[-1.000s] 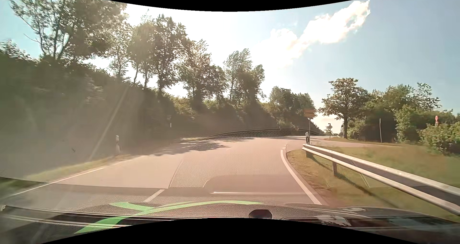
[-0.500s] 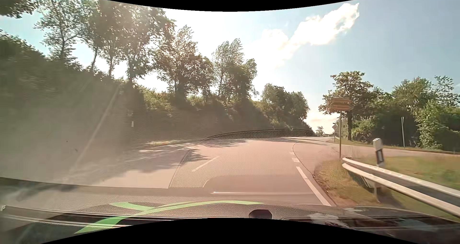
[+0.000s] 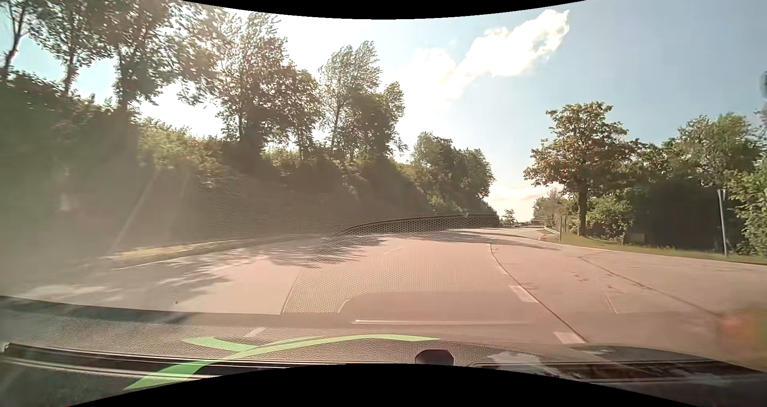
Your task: Follow the waypoints while adhering to traffic rules and regulations
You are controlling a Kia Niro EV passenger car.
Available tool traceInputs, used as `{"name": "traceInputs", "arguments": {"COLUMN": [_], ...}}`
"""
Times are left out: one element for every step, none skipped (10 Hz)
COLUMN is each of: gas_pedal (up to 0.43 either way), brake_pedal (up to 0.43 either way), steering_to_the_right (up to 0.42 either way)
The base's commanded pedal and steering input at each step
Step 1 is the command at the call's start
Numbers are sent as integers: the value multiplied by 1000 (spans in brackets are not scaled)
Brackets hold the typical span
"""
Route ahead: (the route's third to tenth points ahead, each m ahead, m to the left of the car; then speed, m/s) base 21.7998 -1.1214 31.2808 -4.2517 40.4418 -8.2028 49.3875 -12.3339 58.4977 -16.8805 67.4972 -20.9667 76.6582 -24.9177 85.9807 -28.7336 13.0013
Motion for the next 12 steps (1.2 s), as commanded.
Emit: {"name": "traceInputs", "arguments": {"gas_pedal": [299, 299, 299, 311, 311, 311, 311, 311, 287, 268, 260, 260], "brake_pedal": [0, 0, 0, 0, 0, 0, 0, 0, 0, 0, 0, 0], "steering_to_the_right": [58, 59, 59, 59, 59, 59, 60, 64, 66, 66, 66, 68]}}
